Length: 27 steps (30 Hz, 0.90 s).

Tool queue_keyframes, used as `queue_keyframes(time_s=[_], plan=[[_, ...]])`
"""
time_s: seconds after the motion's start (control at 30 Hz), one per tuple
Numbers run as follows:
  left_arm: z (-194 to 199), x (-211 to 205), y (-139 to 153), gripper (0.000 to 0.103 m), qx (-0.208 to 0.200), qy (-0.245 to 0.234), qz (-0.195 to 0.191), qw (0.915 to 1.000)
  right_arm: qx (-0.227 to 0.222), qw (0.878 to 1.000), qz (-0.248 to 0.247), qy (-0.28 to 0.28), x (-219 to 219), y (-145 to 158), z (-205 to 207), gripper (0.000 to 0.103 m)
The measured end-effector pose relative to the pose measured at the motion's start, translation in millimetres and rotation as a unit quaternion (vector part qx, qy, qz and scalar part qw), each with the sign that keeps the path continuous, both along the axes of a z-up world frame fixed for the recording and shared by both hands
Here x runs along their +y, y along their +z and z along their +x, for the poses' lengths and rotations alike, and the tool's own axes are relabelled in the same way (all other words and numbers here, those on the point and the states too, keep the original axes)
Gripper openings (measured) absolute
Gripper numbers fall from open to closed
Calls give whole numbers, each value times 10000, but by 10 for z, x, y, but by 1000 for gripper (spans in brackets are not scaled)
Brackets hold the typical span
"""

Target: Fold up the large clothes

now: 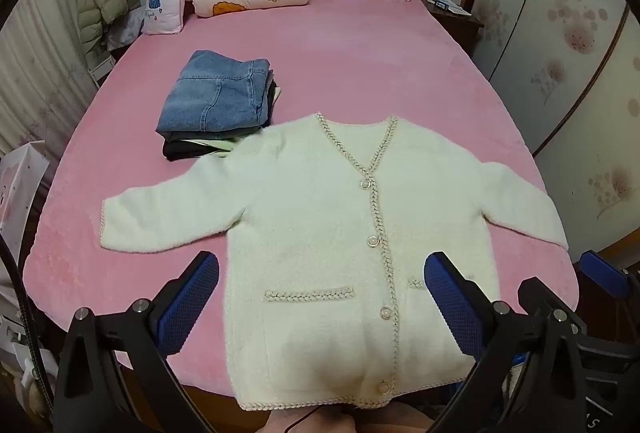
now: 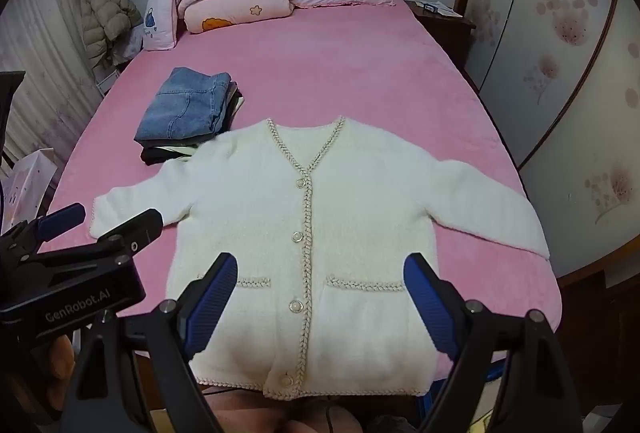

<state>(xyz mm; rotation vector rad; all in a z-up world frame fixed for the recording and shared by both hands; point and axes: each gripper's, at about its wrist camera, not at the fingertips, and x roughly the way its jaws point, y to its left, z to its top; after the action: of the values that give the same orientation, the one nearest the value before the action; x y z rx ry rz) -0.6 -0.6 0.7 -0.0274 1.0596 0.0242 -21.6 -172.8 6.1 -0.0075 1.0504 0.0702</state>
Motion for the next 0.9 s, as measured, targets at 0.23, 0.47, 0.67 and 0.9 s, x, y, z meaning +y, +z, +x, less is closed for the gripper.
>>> queue_keyframes(time_s=[0.23,0.47,0.67,0.9], plan=[[10,98,-15,101,32,-26,-180,9998,6,10000,-50,-14,21,-13,20,85],[47,120,34,101,-20,-82,-126,9999,-92,9999,-41,-52,119,-38,-9,85],[56,152,40,101,14,-170,-129,9998,-94,9999,2,-132,140,28,-36,85],[2,199,21,101,16,-279,-136,9995,-62,9997,7,-232,146,15,-117,85]])
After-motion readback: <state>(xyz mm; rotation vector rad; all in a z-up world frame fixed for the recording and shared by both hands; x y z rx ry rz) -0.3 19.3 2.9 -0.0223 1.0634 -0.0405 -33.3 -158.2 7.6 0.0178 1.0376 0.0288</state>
